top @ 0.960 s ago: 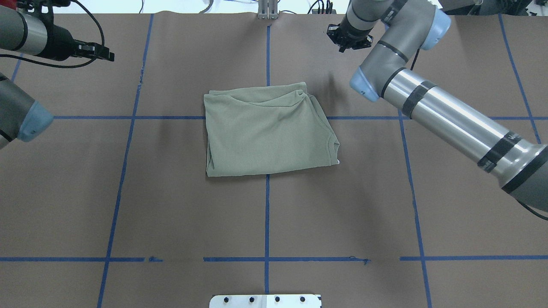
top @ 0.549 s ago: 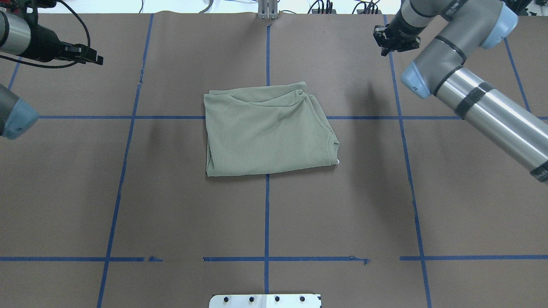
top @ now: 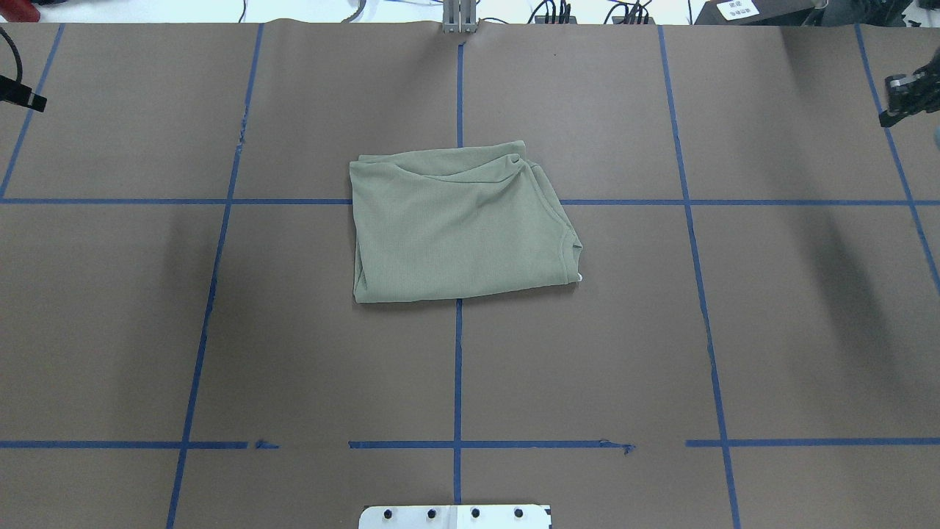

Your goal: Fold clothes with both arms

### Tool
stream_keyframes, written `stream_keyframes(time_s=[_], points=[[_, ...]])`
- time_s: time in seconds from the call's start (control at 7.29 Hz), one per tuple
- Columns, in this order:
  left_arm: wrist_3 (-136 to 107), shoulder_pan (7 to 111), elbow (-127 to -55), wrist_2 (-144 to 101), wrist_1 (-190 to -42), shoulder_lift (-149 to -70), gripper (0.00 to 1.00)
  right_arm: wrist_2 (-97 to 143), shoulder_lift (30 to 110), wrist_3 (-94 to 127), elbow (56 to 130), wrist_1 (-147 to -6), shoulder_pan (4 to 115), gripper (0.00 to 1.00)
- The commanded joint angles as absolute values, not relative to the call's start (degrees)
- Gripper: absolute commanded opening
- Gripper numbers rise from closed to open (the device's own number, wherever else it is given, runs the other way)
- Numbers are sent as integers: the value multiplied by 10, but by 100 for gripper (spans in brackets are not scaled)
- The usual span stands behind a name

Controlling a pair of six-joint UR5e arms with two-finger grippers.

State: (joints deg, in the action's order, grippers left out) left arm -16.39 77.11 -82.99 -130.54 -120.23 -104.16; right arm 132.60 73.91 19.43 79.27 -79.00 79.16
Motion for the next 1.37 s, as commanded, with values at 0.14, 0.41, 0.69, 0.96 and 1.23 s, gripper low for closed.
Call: stream_keyframes(time_s=[0.14,0.41,0.69,0.96,1.23], points=[[-56,803,-950,-1300,-859,-1035,100,1324,797,125,827,-841,808,80],[64,802,-991,-1296,-767,-1000,100,1320,801,124,834,-842,808,100],[66,800,-985,-1305,-776,-959,100,1323,804,124,836,-842,811,100],[68,799,-971,-1326,-771,-965,100,1325,830,133,877,-843,810,100],[65,798,-969,-1342,-777,-963,100,1327,842,135,891,-843,809,100]])
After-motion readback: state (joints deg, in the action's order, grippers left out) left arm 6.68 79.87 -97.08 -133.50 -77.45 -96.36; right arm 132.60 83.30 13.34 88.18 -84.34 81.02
